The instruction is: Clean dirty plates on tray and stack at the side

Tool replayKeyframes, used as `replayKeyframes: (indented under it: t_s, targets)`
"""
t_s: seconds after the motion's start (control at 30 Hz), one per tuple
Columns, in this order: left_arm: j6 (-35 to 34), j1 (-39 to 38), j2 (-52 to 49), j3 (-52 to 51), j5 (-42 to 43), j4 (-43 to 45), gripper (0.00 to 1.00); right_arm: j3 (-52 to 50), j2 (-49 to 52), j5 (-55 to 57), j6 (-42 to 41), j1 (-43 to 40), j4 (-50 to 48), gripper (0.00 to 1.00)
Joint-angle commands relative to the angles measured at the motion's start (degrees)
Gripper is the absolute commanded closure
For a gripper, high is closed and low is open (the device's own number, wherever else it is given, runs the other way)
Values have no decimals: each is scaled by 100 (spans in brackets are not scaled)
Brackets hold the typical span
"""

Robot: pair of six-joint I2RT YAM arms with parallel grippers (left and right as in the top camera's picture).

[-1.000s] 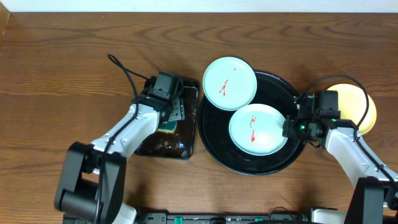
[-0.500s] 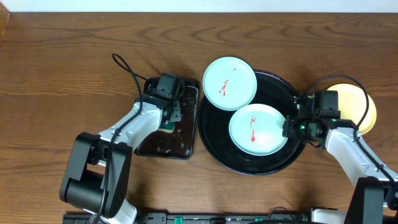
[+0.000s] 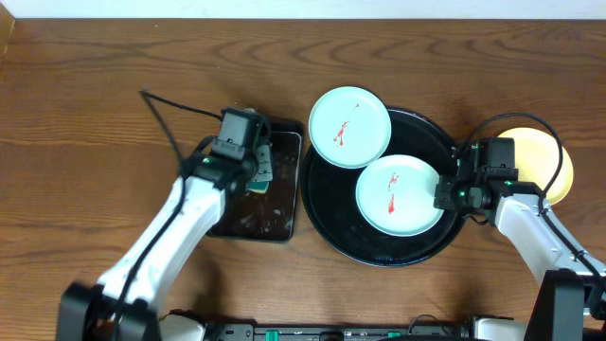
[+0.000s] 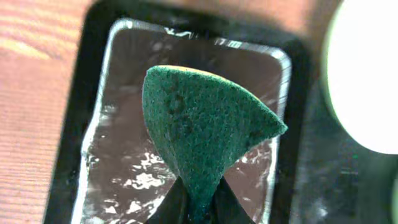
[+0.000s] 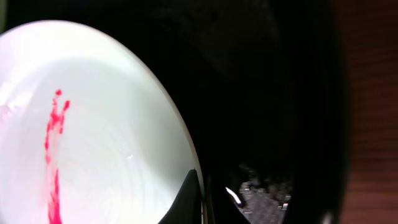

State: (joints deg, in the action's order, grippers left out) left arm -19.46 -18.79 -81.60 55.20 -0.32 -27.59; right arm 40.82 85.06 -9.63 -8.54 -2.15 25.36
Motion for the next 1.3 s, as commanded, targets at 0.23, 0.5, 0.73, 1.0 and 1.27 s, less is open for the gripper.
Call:
replayKeyframes:
  t_s: [0.23,0.5,0.73,1.0,1.27]
  targets:
    - [129,247,769,0,1147,203,93,26,46,448,-57,44,-46,99]
    - [835,1397,776,-2,3740,433,93,26,46,448,-57,44,-46,99]
    - [1781,2498,743,-131,5871,393,92,26,46,446,-59,44,-35,99]
    - [2033,3300,647,-345,6922,391,93,26,46,446,-59,44,-31,99]
    - [2033,3362,592,-376,7001,393,93,26,46,446,-59,44,-28,99]
